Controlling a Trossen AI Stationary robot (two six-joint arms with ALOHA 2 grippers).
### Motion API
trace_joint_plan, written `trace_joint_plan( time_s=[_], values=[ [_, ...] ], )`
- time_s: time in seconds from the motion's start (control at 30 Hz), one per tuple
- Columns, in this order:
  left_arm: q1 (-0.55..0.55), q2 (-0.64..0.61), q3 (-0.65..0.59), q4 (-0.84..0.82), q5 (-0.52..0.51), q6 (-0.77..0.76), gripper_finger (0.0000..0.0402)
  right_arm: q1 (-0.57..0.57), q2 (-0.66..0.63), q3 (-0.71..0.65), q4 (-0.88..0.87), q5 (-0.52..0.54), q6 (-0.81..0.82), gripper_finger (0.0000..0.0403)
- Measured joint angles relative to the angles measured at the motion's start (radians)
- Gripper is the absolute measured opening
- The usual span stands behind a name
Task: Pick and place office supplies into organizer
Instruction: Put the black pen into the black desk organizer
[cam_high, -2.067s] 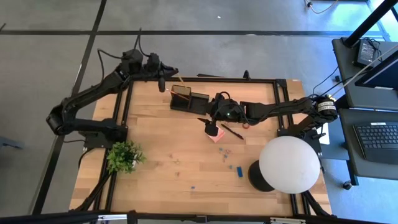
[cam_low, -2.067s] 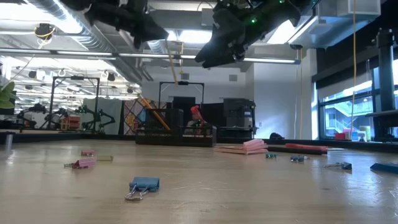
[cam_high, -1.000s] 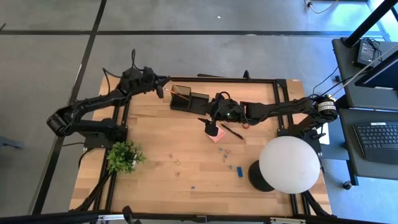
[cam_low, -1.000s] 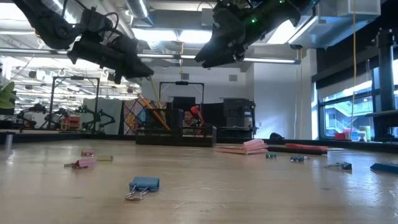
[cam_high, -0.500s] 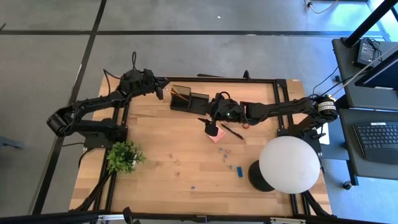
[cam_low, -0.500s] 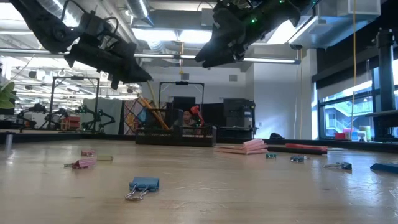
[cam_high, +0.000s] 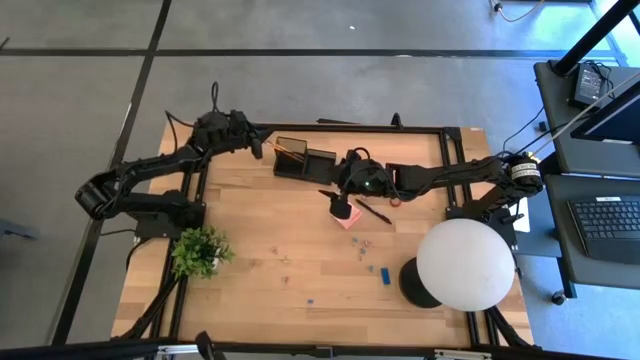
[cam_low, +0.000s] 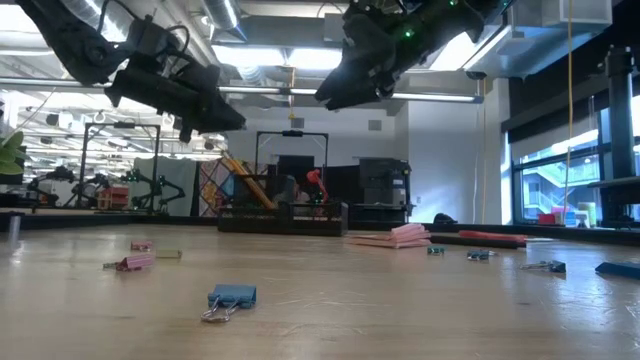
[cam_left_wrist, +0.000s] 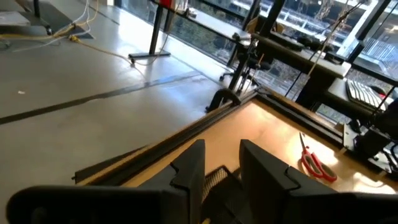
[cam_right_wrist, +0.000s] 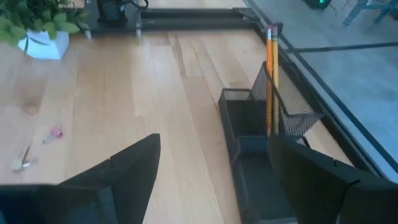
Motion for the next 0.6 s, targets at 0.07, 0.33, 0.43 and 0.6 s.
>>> trace_joint_plan(
  time_s=[0.07,0.33,0.43,0.6],
  values=[
    [0.007,0.000,0.021,0.003,0.004,0.000,0.0095,0.000,0.000,0.000,-0.038,0.000,0.012,0.0300],
    [0.016,0.000,0.127,0.003,0.160,-0.003,0.0098,-0.046,-0.004,0.080,-0.450,-0.019,0.228,0.0300],
    [-0.009,0.000,0.170,0.004,0.247,-0.025,0.0097,-0.088,-0.004,0.117,-0.636,-0.095,0.323,0.0300],
    [-0.085,0.000,0.224,0.003,0.357,-0.025,0.0096,-0.123,-0.006,0.127,-0.878,-0.154,0.337,0.0300]
  ],
)
